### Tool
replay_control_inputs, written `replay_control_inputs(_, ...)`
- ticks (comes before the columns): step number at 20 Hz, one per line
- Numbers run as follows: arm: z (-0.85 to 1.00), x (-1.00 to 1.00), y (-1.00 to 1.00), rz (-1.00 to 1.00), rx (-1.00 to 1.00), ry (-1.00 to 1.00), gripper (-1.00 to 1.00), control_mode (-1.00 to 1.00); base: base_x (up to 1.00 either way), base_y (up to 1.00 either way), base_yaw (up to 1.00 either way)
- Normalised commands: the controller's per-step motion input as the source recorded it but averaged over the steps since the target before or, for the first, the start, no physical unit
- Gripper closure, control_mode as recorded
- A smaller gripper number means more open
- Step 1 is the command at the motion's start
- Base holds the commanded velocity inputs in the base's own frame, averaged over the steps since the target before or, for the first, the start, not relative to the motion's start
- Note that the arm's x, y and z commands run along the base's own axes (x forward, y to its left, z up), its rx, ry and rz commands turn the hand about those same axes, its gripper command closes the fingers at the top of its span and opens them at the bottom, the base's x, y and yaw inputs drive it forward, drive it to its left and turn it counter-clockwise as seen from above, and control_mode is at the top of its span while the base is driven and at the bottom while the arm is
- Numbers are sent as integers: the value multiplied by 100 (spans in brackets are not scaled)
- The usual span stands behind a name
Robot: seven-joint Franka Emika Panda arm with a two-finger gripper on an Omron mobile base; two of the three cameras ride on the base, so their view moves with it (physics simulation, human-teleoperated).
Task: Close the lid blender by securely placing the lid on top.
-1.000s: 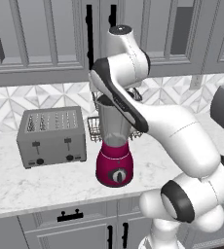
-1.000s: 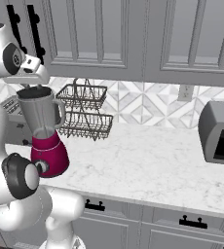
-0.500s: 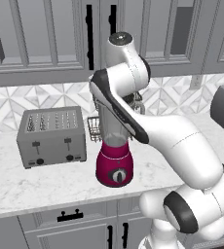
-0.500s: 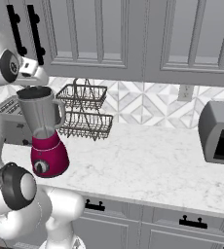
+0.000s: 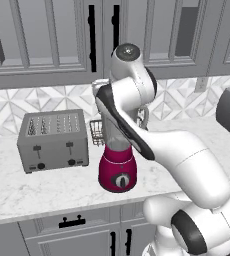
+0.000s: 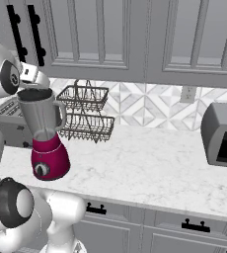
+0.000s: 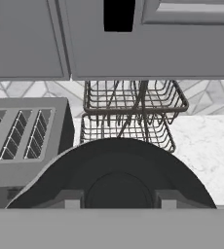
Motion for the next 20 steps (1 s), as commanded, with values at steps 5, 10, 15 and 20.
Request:
replay_control_inputs(5, -1, 21, 0, -6, 5, -6, 100, -100, 0, 0, 0)
replay_control_inputs(10, -23, 8, 0, -1, 5, -1, 100, -100, 0, 0, 0)
replay_control_inputs(15, -18, -12, 0, 0, 0, -5, 100, -100, 0, 0, 0)
replay_control_inputs(20, -14, 0, 0, 0, 0, -3, 100, -100, 0, 0, 0)
